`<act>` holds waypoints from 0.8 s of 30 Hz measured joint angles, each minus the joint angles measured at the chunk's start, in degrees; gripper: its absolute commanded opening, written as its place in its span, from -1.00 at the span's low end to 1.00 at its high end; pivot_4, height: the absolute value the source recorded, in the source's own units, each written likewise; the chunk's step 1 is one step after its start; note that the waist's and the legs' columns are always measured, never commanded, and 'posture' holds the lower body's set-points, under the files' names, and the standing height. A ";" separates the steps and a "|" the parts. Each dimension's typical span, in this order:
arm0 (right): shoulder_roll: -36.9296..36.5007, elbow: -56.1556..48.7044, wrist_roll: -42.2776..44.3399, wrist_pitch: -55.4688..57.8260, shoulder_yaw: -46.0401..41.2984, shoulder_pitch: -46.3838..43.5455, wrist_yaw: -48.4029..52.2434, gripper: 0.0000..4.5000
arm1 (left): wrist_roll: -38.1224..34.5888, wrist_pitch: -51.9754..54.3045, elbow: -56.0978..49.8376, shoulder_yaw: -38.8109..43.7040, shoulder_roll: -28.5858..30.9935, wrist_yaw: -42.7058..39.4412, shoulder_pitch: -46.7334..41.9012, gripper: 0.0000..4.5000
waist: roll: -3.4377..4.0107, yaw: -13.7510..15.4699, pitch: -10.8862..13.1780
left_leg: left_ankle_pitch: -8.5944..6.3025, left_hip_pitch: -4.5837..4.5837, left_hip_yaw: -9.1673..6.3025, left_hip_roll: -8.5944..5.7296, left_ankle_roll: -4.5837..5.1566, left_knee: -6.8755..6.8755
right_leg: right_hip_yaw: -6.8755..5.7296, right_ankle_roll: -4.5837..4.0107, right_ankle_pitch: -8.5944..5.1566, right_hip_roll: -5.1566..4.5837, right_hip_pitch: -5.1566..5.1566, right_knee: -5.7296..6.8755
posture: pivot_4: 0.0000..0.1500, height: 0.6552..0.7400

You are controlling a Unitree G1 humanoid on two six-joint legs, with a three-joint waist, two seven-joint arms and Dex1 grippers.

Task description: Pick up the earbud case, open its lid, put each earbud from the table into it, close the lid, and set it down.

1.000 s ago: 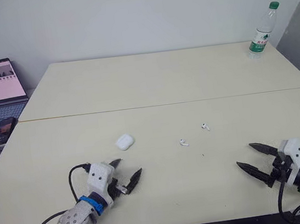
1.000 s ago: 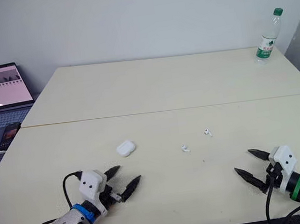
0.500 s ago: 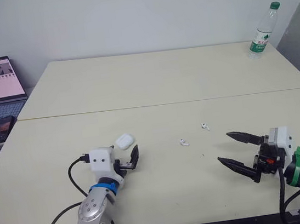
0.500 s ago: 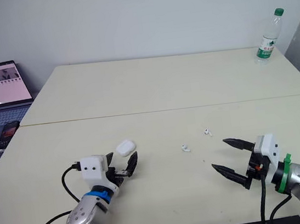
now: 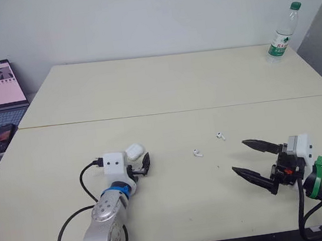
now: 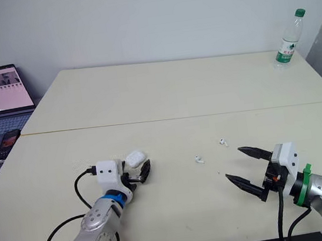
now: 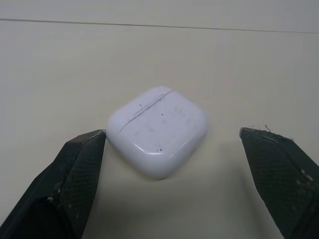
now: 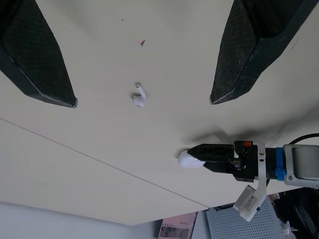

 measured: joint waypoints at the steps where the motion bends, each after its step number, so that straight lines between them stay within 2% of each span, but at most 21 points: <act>1: 0.01 0.00 0.00 -0.01 -0.02 0.00 -0.05 0.98 | -0.05 -0.37 0.99 -0.38 0.40 -1.19 -0.78 1.00 | 0.00 0.01 0.00 | 0.00 0.00 0.00 0.00 0.00 0.00 | 0.00 0.00 0.00 0.00 0.00 0.00 | 1.00 0.91; 11: 0.11 -0.03 0.00 -0.18 -0.37 -0.05 -0.55 0.98 | 0.96 -5.46 14.68 -1.43 4.93 -9.27 -11.25 1.00 | 0.00 0.01 0.00 | 0.00 0.00 0.01 -0.01 0.00 0.01 | 0.00 0.01 0.01 0.03 0.00 0.01 | 1.00 0.91; 15: 0.39 -0.24 -0.02 -0.40 -0.38 0.84 -1.14 0.98 | 2.73 -7.78 17.07 -3.10 6.21 -11.17 -12.18 1.00 | 0.00 -0.02 0.00 | 0.00 -0.01 0.01 0.00 0.00 -0.03 | 0.00 0.00 0.01 0.00 0.00 -0.01 | 1.00 0.91; 19: 0.50 -0.71 -0.02 -0.73 -0.57 1.54 -1.44 0.98 | 3.38 -7.88 15.51 -3.01 6.47 -11.47 -11.08 1.00 | 0.00 -0.03 0.00 | 0.00 -0.01 -0.01 0.02 0.00 -0.03 | 0.00 0.00 0.01 -0.03 0.00 0.00 | 1.00 0.91; 24: 0.57 -1.07 -0.02 -1.20 -0.74 2.53 -1.53 0.98 | -0.04 -6.02 5.65 -0.58 5.36 -10.66 -5.30 1.00 | 0.00 -0.01 0.00 | 0.00 -0.01 -0.02 0.02 -0.01 -0.02 | -0.02 0.00 0.01 -0.08 0.00 0.02 | 1.00 0.91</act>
